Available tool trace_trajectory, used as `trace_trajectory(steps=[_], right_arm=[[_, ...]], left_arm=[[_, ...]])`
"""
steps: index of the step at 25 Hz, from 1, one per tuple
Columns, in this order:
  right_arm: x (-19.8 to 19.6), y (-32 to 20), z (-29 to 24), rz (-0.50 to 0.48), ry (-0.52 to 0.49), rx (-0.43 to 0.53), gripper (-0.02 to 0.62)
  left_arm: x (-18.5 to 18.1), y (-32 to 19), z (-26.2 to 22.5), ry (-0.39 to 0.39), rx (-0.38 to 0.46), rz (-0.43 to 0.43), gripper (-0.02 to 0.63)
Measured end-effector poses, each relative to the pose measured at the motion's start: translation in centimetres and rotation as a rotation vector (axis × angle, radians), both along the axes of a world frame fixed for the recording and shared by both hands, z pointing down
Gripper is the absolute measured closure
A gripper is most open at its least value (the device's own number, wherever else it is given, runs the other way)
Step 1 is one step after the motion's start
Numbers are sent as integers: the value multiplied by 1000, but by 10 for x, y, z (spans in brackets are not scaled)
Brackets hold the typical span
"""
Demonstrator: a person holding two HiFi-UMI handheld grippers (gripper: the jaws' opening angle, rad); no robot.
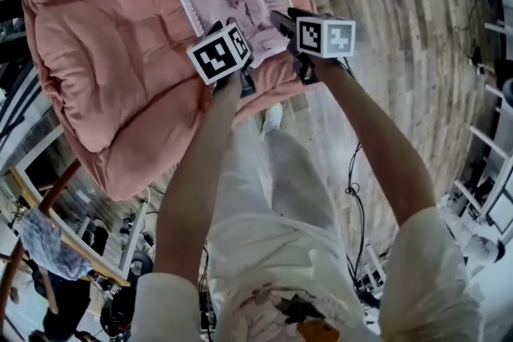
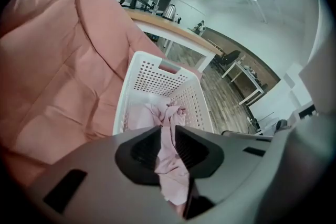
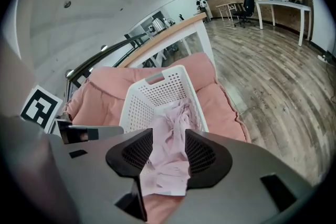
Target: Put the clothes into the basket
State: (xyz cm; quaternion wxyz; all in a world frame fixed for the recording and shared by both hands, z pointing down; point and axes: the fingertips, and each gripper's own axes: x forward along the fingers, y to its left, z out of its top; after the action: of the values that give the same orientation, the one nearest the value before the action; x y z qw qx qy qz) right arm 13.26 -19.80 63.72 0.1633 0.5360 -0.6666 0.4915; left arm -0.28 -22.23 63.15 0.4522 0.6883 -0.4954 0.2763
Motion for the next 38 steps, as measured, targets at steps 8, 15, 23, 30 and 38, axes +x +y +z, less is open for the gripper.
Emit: trace_trajectory(steps=[8,15,23,30,38], right_arm=[[7,20,-32,0,55,31,488],[-6,37,-79,-34,34,68,528],[-22,67,-145,-136,89,141,540],[-41,100,-205,-193,83,241,540],[-55,140,-274,-261,75,351,540]], left_arm=[[-1,19,-43,-34,74,43,606],[4,38,-83,-12,95,56,606],[-5,66,-152,-16,171,71,605],[-10,97,-208,-15,234,66,606],[-14,153,-255,15,255,35,606]])
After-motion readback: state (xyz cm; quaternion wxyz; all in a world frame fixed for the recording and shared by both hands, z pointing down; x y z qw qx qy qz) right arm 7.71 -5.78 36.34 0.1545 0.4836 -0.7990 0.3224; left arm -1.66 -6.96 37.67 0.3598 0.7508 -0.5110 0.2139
